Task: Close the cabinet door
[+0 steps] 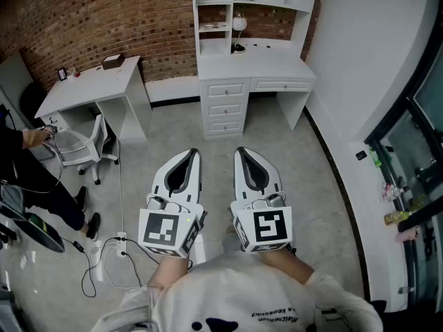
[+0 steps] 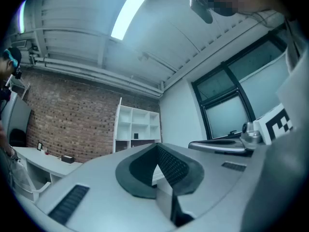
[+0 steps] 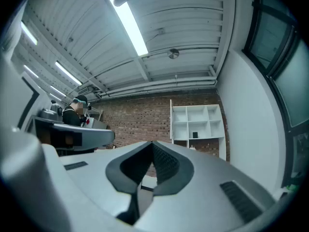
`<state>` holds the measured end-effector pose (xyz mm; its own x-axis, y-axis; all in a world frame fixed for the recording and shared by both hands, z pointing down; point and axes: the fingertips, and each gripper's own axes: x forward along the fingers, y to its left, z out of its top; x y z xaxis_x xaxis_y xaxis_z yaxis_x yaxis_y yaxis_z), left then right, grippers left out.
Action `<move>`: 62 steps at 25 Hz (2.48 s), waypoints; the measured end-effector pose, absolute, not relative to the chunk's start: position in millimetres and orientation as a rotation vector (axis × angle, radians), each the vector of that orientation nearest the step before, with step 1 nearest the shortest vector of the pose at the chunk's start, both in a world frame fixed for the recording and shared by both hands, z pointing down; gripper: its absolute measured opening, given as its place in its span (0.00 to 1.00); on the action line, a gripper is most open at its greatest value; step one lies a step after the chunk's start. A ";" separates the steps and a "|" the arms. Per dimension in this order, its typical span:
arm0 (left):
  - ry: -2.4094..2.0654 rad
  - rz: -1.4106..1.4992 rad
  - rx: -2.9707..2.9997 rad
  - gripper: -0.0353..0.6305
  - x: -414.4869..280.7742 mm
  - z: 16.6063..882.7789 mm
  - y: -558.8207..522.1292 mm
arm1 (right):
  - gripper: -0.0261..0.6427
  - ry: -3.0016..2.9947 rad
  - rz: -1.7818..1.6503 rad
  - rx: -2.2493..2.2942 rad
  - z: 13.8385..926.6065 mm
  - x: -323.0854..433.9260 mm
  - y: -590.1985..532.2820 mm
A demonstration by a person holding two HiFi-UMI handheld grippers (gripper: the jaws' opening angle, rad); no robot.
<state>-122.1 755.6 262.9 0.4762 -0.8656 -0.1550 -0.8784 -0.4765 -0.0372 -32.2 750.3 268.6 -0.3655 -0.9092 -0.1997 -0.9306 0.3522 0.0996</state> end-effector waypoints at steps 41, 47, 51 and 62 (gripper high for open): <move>1.661 0.221 -2.523 0.06 -89.6 270.1 399.1 | 0.07 2.597 0.261 -1.459 276.7 -13.6 390.4; 1.671 0.202 -2.522 0.06 -94.6 275.6 361.5 | 0.07 2.587 0.236 -1.503 283.7 -8.8 354.9; 1.644 0.194 -2.546 0.06 -95.3 278.4 329.9 | 0.07 2.586 0.218 -1.521 288.7 -12.1 321.7; 1.590 0.187 -2.576 0.06 -128.7 267.7 217.3 | 0.07 2.573 0.252 -1.522 273.0 -54.8 209.0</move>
<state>-128.7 217.3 267.7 0.4441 -0.8813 -0.1616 -0.8947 -0.4458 -0.0276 -54.8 209.0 273.0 -0.4781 -0.8539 -0.2057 -0.8776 0.4740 0.0722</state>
